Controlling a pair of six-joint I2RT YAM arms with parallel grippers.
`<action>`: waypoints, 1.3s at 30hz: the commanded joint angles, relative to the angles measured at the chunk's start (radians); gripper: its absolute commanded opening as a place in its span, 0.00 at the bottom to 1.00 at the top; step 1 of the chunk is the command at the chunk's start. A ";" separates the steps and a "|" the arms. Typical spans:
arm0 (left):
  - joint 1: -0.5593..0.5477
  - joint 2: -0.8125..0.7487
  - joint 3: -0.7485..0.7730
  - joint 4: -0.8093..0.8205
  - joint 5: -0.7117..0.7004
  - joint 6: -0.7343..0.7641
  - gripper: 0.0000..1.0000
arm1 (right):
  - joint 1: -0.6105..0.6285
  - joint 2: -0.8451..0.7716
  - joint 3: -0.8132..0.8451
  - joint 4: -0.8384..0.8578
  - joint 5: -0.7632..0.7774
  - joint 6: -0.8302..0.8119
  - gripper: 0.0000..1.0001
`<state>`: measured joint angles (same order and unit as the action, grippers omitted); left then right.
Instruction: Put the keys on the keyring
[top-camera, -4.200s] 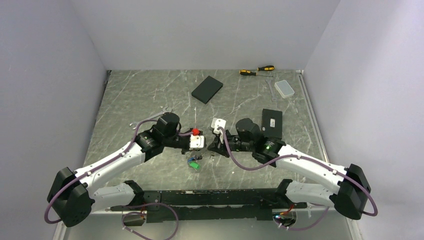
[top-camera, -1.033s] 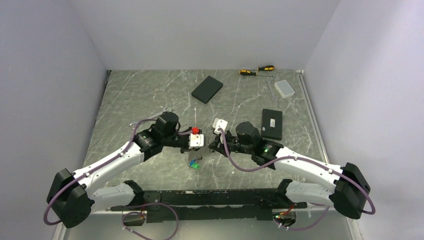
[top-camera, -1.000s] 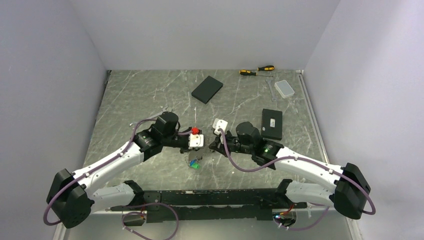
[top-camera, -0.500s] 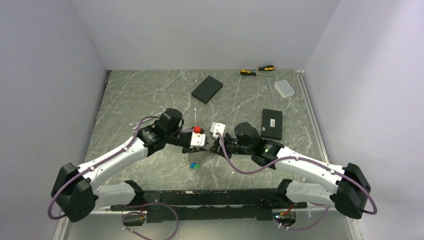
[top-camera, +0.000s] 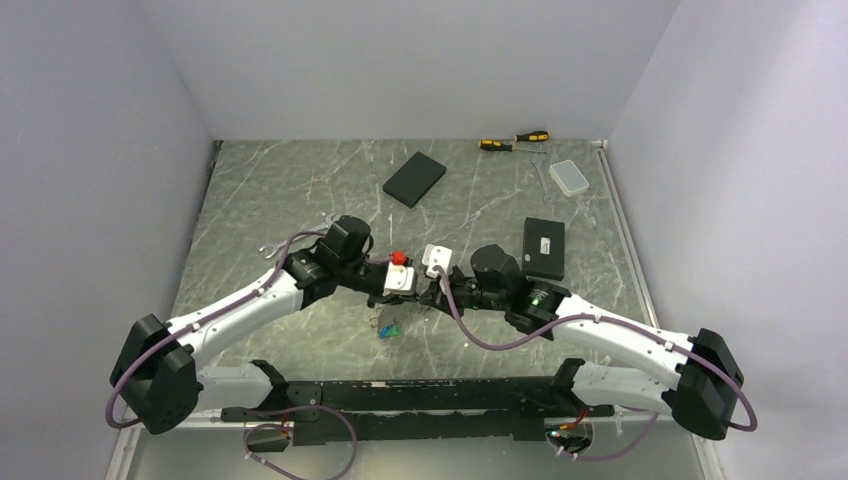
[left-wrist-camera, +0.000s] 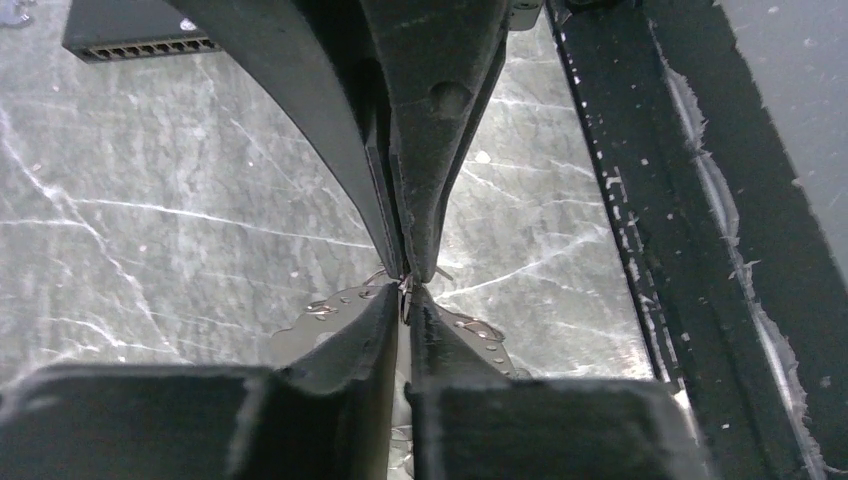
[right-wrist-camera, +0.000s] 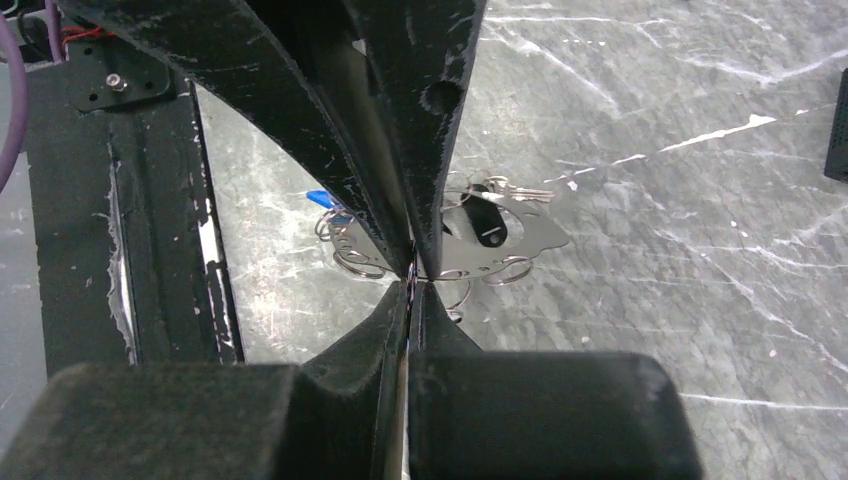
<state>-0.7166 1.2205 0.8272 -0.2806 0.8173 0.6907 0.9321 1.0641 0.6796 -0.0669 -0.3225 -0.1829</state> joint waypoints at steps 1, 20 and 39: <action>0.003 0.013 0.041 0.030 0.056 -0.018 0.02 | 0.005 -0.034 0.035 0.062 -0.017 -0.002 0.00; 0.038 -0.121 0.025 0.151 0.046 -0.124 0.00 | -0.005 -0.225 -0.016 0.055 0.117 0.087 0.54; 0.043 -0.170 0.024 0.170 0.056 -0.178 0.00 | -0.006 -0.178 0.068 -0.010 0.066 -0.021 0.50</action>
<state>-0.6773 1.0767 0.8307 -0.1612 0.8417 0.5293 0.9298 0.8997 0.6804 -0.0711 -0.2420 -0.1631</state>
